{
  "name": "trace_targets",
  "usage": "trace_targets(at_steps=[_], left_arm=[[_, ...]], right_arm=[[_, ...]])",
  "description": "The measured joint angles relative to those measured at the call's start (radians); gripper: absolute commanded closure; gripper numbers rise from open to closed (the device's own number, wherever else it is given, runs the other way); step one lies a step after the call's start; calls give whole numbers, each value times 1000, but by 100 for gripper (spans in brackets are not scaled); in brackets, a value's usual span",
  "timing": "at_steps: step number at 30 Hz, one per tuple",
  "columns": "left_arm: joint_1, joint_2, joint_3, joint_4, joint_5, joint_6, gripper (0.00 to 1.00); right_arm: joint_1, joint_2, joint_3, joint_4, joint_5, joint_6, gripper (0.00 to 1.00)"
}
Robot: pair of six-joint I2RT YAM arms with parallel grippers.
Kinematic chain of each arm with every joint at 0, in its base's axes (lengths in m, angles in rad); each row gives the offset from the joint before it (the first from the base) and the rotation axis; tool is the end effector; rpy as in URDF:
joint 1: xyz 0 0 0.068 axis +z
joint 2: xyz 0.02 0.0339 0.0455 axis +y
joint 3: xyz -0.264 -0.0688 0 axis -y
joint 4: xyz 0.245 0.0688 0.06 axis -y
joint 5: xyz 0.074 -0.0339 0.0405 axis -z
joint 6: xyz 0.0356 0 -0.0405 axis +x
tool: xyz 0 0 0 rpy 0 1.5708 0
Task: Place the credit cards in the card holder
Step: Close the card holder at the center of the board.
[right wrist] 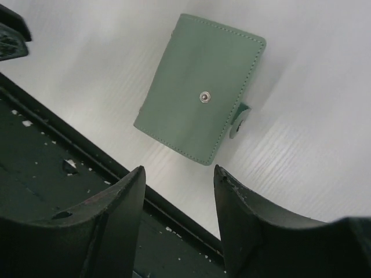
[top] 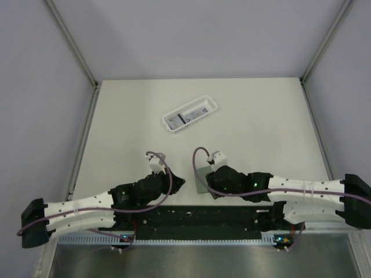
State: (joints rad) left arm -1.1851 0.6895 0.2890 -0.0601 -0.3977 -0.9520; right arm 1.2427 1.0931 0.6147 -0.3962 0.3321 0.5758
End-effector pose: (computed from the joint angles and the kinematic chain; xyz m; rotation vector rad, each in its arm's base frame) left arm 0.0733 -0.1440 0.1937 -0.0165 2.1280 -0.9429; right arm 0.0796 0.1977 0.2058 -0.6545 2.3404 0.4448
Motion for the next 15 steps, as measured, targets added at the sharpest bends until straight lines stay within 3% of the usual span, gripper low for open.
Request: trace_targets(at_steps=[7,11,15], left_arm=[[0,3,-11,10,0,-4,77],[0,37,-11,55,8,12,76],[0,149,16,115,30,67,92]], right_arm=[[-1,-219,-100,111,-50,3,46],[-31,-349,-117,73,37,70,60],[-148,-396,-120,-23,110,186,68]])
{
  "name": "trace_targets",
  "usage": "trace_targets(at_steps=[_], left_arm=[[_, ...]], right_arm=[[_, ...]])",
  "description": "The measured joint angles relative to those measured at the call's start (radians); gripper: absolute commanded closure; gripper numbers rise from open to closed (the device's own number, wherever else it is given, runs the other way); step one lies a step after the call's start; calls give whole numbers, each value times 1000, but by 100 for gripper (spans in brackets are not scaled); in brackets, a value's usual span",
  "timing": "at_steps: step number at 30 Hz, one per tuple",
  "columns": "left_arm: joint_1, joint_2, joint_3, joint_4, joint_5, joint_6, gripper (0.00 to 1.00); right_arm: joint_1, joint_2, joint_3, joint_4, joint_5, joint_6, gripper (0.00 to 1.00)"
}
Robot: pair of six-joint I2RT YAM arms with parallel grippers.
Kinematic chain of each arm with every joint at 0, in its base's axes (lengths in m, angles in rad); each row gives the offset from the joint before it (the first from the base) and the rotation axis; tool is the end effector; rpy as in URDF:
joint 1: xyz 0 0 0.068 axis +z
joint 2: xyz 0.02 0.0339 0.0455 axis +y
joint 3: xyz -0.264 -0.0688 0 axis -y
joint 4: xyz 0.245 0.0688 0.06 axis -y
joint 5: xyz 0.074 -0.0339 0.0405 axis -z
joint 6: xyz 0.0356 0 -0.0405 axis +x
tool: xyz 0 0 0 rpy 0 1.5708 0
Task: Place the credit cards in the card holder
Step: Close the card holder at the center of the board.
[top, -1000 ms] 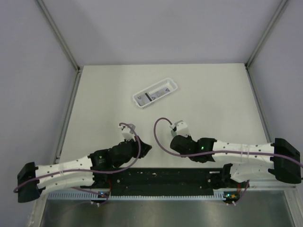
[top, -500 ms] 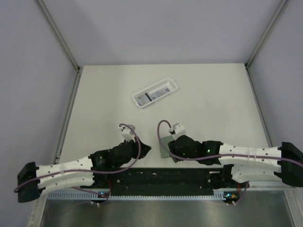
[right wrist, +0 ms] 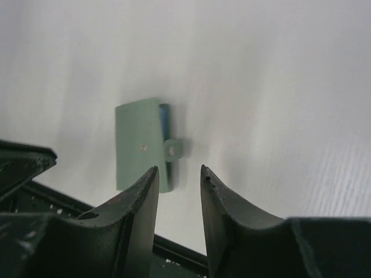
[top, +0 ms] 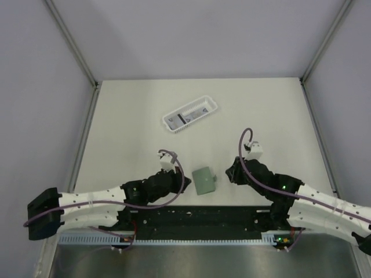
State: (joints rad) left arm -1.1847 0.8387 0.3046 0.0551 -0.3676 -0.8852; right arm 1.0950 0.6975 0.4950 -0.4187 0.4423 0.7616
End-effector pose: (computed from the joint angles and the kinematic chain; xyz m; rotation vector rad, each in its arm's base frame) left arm 0.0797 -0.1620 0.1874 0.0800 2.1428 -0.9107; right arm 0.0850 0.1317 0.2308 -0.1128 2.1831 0.6011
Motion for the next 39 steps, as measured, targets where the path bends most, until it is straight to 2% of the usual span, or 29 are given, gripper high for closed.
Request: trace_targets(at_steps=[2,5,9,13,26,39], left_arm=[[7,92,45,27,22,31,100],[27,240,130,74,65,74,100],[54,409,205,148,106,111,100],[64,496,217,175,128,129,100],[65,576,172,237,187,109,100],[70,586,117,342,210,67,100]], right_arm=[[-87,-5,-16,-23,-9,39,70],[-172,2,-43,-51,-46,72,70],[-187,10,-50,-60,-97,77,69],[-192,13,-50,-53,-136,72,69],[-239,193,-76,105,-314,35,73],[-241,316,-76,208,-330,35,74]])
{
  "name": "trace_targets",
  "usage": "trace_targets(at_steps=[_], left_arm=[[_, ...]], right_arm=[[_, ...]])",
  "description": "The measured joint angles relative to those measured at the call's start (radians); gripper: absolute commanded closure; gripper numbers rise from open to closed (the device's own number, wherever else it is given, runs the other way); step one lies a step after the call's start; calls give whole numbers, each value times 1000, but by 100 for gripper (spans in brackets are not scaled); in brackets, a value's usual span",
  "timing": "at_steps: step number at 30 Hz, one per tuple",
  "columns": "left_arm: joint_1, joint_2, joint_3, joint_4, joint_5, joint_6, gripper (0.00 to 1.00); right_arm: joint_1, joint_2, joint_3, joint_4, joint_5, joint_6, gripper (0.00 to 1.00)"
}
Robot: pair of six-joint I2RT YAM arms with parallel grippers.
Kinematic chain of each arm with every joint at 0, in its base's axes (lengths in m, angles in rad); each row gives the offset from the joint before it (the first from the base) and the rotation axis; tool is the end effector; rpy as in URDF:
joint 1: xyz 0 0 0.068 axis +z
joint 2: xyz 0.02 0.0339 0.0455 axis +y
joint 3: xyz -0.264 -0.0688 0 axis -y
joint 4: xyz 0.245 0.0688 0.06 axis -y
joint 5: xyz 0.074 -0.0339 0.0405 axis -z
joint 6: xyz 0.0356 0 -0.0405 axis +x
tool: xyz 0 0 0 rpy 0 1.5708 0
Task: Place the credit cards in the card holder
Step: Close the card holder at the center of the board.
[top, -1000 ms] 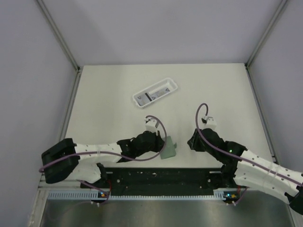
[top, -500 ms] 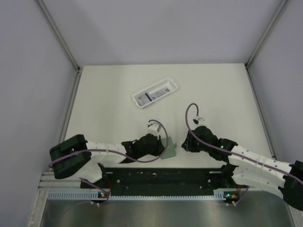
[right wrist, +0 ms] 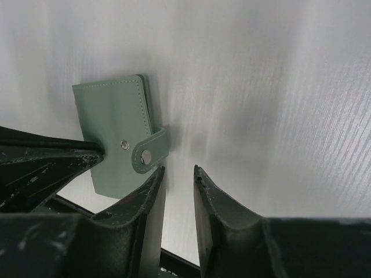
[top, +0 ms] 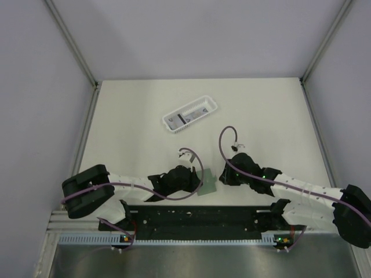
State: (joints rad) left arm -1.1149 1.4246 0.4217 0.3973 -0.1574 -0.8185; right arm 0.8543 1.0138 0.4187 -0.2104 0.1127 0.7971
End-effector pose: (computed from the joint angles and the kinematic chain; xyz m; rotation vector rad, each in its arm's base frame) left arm 0.1167 -0.2253 0.1383 0.2479 2.3096 -0.8968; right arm 0.1296 0.1427 0.1711 -0.0146 2.4701 0.6361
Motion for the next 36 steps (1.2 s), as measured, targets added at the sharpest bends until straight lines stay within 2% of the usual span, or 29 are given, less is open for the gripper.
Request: trace_targets(at_steps=[8,22,36], left_arm=[[1,0,-8,13,9,-12,100],[2,0,-13,22,12,-20,100],[1,0,-14,22,39,-20,100]], right_arm=[[-1,96,0,76,-24,-2,81],[-2,222,31,226,-111,-42,83],[-2,307,63,291,-175,-56,87]])
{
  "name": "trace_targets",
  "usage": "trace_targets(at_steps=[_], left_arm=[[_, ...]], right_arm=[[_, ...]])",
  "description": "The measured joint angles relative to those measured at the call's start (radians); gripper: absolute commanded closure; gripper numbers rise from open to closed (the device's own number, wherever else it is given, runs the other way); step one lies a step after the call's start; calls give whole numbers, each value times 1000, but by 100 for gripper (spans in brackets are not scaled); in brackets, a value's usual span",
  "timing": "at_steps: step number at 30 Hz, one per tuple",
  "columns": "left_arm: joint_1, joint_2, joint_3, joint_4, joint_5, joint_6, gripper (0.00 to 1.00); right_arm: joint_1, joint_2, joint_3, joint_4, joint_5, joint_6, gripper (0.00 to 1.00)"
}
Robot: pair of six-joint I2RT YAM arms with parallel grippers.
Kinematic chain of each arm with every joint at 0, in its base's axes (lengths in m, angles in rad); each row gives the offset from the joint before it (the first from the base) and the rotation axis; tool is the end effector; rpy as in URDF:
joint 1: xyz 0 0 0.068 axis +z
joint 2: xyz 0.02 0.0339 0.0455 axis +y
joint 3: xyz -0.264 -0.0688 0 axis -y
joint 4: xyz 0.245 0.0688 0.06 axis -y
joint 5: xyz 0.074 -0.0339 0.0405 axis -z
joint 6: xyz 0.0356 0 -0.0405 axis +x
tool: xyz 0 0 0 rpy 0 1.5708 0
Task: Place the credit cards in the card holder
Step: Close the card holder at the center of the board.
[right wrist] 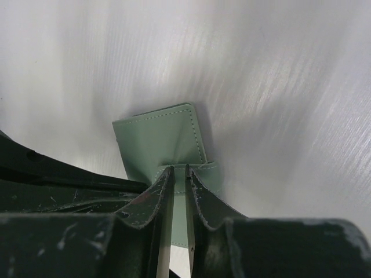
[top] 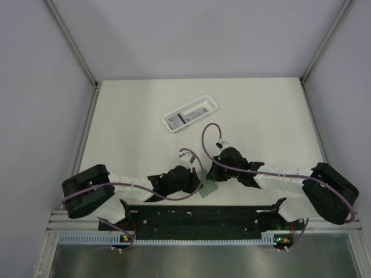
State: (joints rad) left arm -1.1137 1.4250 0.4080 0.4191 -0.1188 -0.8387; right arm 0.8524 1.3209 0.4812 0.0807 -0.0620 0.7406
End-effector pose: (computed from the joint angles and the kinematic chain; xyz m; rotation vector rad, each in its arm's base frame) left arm 0.1150 -0.2242 0.1363 0.2475 2.3248 -0.9458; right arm 0.1579 0.1840 0.1516 -0.1725 2.4873 0.8200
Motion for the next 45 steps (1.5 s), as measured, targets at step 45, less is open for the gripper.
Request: trace_targets(at_steps=[45], left_arm=[[-2,-161,-77,-142,-99,-23,87]], right_arm=[[265,233,350,-407,391,21,100]])
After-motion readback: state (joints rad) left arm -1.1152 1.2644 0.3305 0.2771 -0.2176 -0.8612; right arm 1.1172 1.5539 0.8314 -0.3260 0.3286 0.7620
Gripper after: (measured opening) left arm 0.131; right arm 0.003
